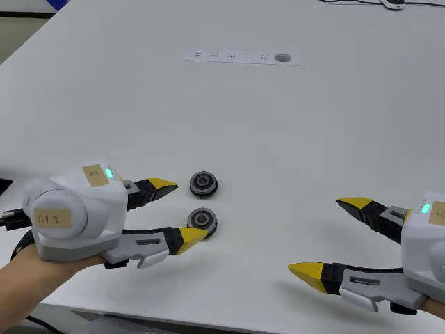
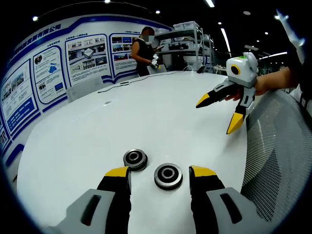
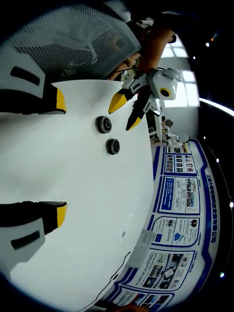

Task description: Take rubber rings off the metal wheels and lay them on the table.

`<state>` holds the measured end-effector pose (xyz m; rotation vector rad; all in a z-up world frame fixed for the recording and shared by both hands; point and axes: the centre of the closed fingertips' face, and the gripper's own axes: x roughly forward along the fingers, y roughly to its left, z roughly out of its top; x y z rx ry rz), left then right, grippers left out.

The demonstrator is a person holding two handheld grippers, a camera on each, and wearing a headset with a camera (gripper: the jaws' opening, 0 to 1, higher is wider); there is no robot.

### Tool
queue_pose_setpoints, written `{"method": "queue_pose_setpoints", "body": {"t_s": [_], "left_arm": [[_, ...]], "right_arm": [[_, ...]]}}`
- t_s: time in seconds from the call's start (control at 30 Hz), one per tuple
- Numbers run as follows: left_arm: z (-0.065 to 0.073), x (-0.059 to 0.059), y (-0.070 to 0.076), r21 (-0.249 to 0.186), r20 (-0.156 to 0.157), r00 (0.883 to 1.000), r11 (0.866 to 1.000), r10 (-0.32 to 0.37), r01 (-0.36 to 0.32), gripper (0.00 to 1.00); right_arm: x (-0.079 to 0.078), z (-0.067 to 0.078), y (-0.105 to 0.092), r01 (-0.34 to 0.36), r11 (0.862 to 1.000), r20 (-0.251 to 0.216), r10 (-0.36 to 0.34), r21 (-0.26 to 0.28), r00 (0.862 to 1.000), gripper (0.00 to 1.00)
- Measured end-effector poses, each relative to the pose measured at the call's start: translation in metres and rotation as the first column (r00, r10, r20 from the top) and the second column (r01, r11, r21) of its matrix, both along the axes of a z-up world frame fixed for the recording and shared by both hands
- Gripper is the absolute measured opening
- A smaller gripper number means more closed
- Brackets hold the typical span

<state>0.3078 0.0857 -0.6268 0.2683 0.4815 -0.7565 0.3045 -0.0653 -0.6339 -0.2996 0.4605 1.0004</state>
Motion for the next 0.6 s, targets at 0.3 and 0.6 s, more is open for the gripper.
{"method": "queue_pose_setpoints", "body": {"t_s": [0.3, 0.6], "left_arm": [[-0.006, 0.002, -0.008, 0.0, -0.014, 0.999, 1.0, -0.031, 0.031, 0.39], [-0.017, -0.001, -0.012, -0.009, -0.05, 0.998, 0.999, -0.047, 0.047, 0.28]], "right_arm": [[0.001, 0.0, -0.001, 0.009, 1.0, -0.002, -0.009, 0.001, 1.0, 0.73], [-0.001, -0.002, 0.001, -0.006, 1.0, -0.012, 0.006, -0.004, 1.0, 0.72]]}}
